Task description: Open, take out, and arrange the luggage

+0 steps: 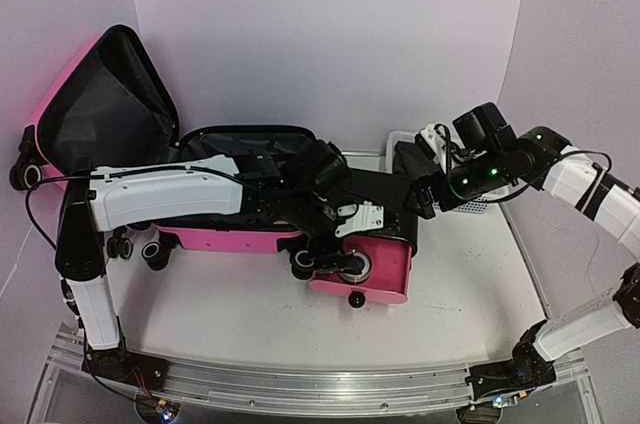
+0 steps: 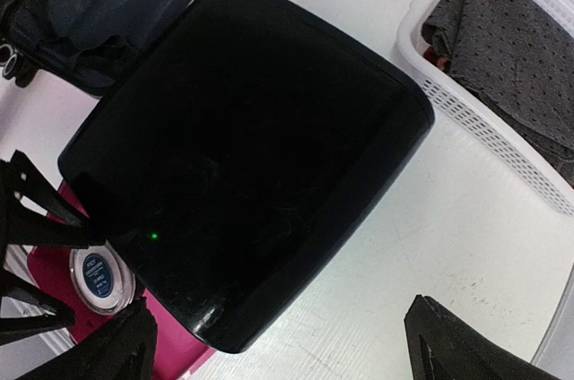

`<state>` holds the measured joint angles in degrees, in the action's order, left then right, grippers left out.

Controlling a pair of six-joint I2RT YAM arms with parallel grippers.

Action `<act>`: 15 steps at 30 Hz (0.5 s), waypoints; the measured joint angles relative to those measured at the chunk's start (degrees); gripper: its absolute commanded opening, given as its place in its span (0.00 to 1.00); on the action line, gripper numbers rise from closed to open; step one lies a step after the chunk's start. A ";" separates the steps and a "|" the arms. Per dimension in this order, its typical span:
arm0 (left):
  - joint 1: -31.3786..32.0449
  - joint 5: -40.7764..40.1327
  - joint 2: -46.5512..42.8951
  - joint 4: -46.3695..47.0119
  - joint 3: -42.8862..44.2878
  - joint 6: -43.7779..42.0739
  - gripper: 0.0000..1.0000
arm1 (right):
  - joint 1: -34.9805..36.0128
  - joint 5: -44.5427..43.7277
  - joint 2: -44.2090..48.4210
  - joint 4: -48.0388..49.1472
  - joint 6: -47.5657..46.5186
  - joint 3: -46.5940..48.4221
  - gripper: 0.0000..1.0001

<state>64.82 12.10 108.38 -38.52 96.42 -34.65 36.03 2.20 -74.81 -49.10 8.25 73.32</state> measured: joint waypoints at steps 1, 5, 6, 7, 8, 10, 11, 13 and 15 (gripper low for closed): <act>-0.35 0.85 -0.70 -0.07 0.11 0.52 0.80 | 0.00 1.05 -0.13 -0.17 -1.20 0.02 0.98; -3.52 4.39 -4.66 0.02 0.22 3.32 0.79 | 0.24 6.84 -1.64 -2.40 -7.19 0.96 0.90; -4.92 5.35 -5.90 0.15 0.13 4.22 0.80 | 0.83 8.50 -2.10 -3.10 -9.16 1.31 0.89; -6.58 6.38 -7.41 0.70 -0.35 5.11 0.81 | 2.32 10.14 -2.49 -3.82 -11.58 1.62 0.88; -8.04 7.10 -8.72 1.18 -0.96 5.81 0.81 | 3.67 11.28 -2.73 -4.26 -13.20 1.86 0.86; -12.37 8.39 -12.48 2.93 -3.63 7.72 0.83 | 7.61 15.21 -3.72 -5.49 -16.76 3.13 0.79; -14.53 8.59 -14.38 3.48 -5.16 8.81 0.84 | 9.31 17.73 -4.59 -6.14 -18.36 4.20 0.77; -18.82 8.37 -17.64 4.68 -7.91 11.54 0.85 | 12.28 22.03 -6.99 -7.02 -20.72 6.56 0.76; -22.51 7.74 -19.58 5.60 -9.60 14.95 0.85 | 15.69 24.61 -10.21 -7.65 -22.62 8.92 0.67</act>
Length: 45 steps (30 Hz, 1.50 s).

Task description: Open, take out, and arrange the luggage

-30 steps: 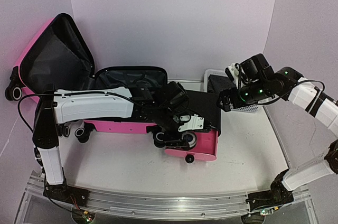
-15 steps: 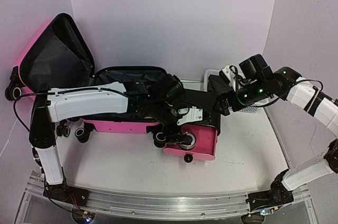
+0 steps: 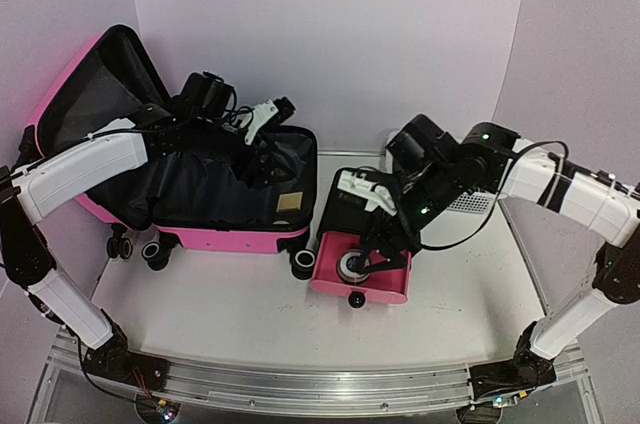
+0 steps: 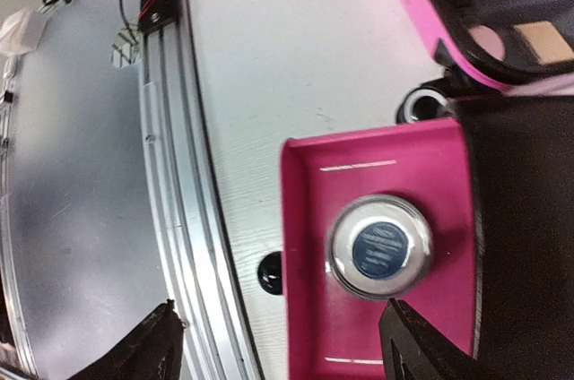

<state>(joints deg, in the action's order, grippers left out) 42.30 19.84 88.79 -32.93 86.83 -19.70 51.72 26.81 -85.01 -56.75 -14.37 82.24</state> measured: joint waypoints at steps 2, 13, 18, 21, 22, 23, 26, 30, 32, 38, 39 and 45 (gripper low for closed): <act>-2.58 -0.50 -0.94 1.14 -1.09 3.28 0.85 | 2.73 1.20 -3.61 -1.20 -1.09 2.38 0.56; -9.97 -3.06 -1.92 4.66 -6.29 15.76 0.86 | 10.58 5.31 -25.75 -10.38 -0.35 17.09 0.33; -12.94 -3.61 -2.86 5.35 -8.11 19.54 0.85 | 13.42 -2.78 -26.75 -13.07 -0.39 17.14 0.33; -13.81 -3.61 -3.67 5.97 -8.70 20.68 0.85 | 14.78 -8.72 -26.75 -13.44 -0.44 17.14 0.40; -13.88 -3.58 -3.85 6.05 -8.70 21.05 0.85 | 14.93 -10.32 -26.73 -13.35 -0.28 17.14 0.41; -13.86 -3.56 -4.04 6.16 -8.70 21.27 0.85 | 14.97 -12.94 -26.73 -13.00 -0.24 17.09 0.43; -13.86 -3.52 -4.55 6.43 -8.70 21.46 0.85 | 15.19 -17.79 -26.36 -12.00 0.13 16.70 0.45; -13.86 -3.41 -5.07 6.49 -8.70 21.75 0.85 | 15.10 -26.05 -26.16 -10.71 0.28 16.57 0.48; -13.86 -3.32 -5.25 6.51 -8.70 21.75 0.85 | 14.97 -29.40 -26.16 -10.03 0.39 16.46 0.54; -13.86 -2.97 -5.29 6.49 -8.70 21.75 0.85 | 14.45 -37.07 -26.16 -8.24 0.28 15.96 0.64; -13.86 -2.91 -5.29 6.49 -8.70 21.75 0.85 | 14.25 -37.94 -26.16 -8.07 0.28 15.85 0.66; -13.86 -1.77 -5.29 6.49 -8.70 22.01 0.85 | 10.58 -39.87 -26.16 -6.88 1.18 15.72 0.79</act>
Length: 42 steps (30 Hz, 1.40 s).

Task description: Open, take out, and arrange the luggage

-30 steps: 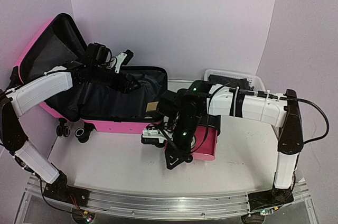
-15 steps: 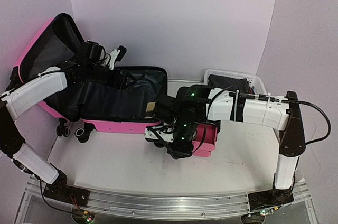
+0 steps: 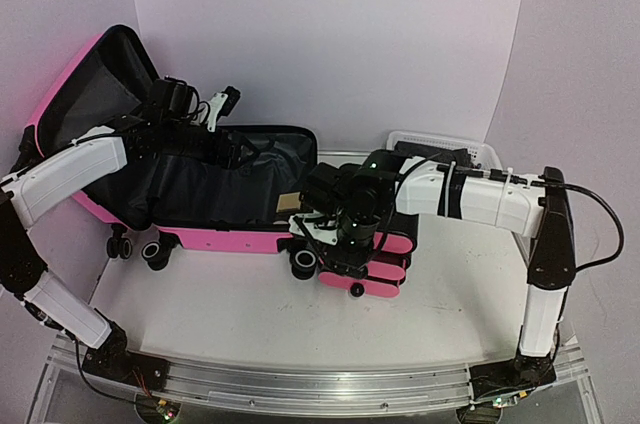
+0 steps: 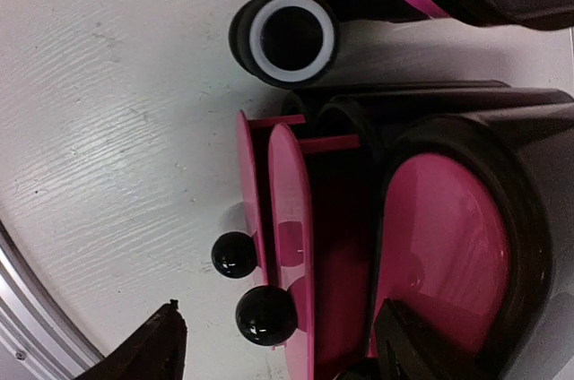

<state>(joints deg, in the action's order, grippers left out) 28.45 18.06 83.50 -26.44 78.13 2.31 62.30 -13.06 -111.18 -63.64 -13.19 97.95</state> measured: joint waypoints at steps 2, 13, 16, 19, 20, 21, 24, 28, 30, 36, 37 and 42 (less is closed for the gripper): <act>0.00 0.31 0.00 0.02 0.00 0.28 0.85 | -1.42 0.96 0.04 0.37 0.09 -0.02 0.84; 0.00 1.27 0.00 0.00 0.00 0.70 0.85 | -3.23 6.21 2.34 1.68 0.11 -1.88 0.89; 0.00 1.27 0.00 0.00 0.00 0.72 0.85 | -2.19 8.48 3.56 1.07 -0.09 -2.19 0.90; 0.00 1.31 0.07 0.00 0.02 0.76 0.85 | -1.33 9.09 3.34 0.96 0.74 -2.03 0.92; 0.00 1.36 0.13 0.00 0.04 0.76 0.85 | -1.09 8.92 2.93 0.74 1.18 -1.68 0.93; 0.00 1.42 0.17 0.02 0.09 0.76 0.85 | -0.94 8.55 2.32 0.63 1.55 -1.16 0.94; 0.00 1.51 0.24 0.00 0.15 0.76 0.85 | -0.87 5.77 0.11 0.90 2.19 0.13 0.96; 0.00 1.42 0.22 0.00 0.15 0.72 0.85 | -0.87 -0.22 -2.58 0.90 2.29 0.33 0.98; 0.00 1.38 0.22 0.00 0.15 0.72 0.85 | -0.90 -2.36 -3.76 1.38 1.86 0.35 0.98; 0.00 1.36 0.22 0.00 0.15 0.72 0.85 | -0.52 -4.57 -5.40 1.57 1.14 0.39 0.97; 0.00 1.33 0.22 0.00 0.15 0.72 0.85 | -0.55 -4.33 -5.42 1.60 1.01 0.39 0.96; 0.00 1.29 0.22 0.00 0.15 0.72 0.85 | -0.66 -0.04 -5.42 1.90 0.83 0.35 0.94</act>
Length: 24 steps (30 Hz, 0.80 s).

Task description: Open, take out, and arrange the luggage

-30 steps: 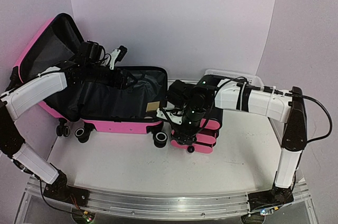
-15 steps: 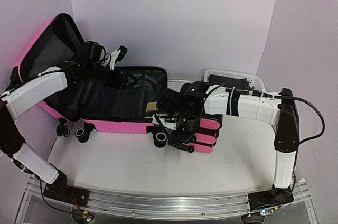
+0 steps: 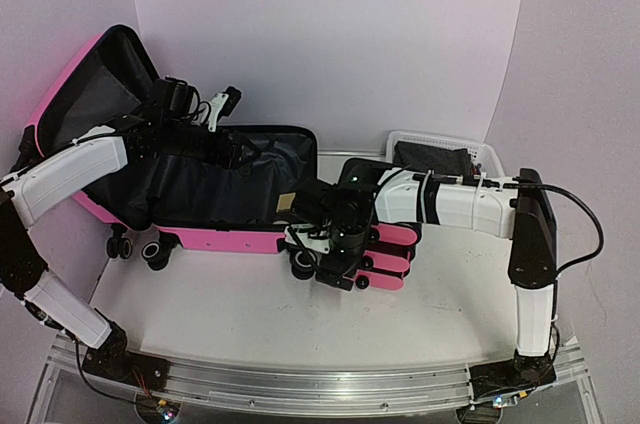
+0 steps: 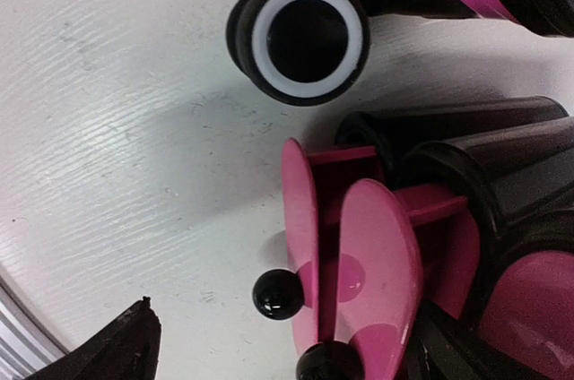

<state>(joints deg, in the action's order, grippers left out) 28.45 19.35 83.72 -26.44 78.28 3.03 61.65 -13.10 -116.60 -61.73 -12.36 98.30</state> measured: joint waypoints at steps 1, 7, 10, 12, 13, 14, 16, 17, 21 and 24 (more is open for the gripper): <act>0.00 0.02 0.00 0.00 0.00 0.00 0.85 | 0.00 1.29 0.02 0.04 0.02 -0.02 0.93; 0.00 0.42 0.00 0.00 0.00 0.00 0.85 | -0.31 8.61 0.07 -0.61 0.13 -0.20 0.91; 0.00 0.44 0.00 0.00 0.00 0.00 0.85 | -0.55 12.17 0.57 -0.79 0.13 -0.68 0.91; 0.00 0.44 0.00 0.00 0.00 0.00 0.85 | -0.59 14.23 1.14 -1.09 0.20 -0.87 0.91; 0.00 0.44 0.00 0.00 0.00 0.00 0.85 | -0.59 15.26 1.49 -1.20 0.24 -0.96 0.91; 0.00 0.46 0.00 -0.02 0.00 0.00 0.85 | -0.59 16.13 1.84 -1.25 0.26 -1.09 0.91; 0.00 0.44 0.00 0.00 0.00 0.00 0.85 | -0.59 17.99 2.64 -1.49 0.50 -1.20 0.89; 0.00 0.46 0.00 0.00 0.00 0.00 0.85 | -0.59 18.58 2.97 -1.53 0.70 -1.20 0.88; 0.00 0.48 0.00 -0.02 0.00 0.02 0.85 | -0.59 20.44 3.69 -1.70 1.55 -1.20 0.88; 0.00 0.50 0.00 -0.02 0.00 0.00 0.85 | -0.59 21.07 3.72 -1.86 2.16 -1.20 0.93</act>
<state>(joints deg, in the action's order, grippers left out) 28.45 19.86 83.72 -26.46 78.28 3.03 61.06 7.97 -112.88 -63.59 -10.20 97.10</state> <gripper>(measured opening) 0.850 0.888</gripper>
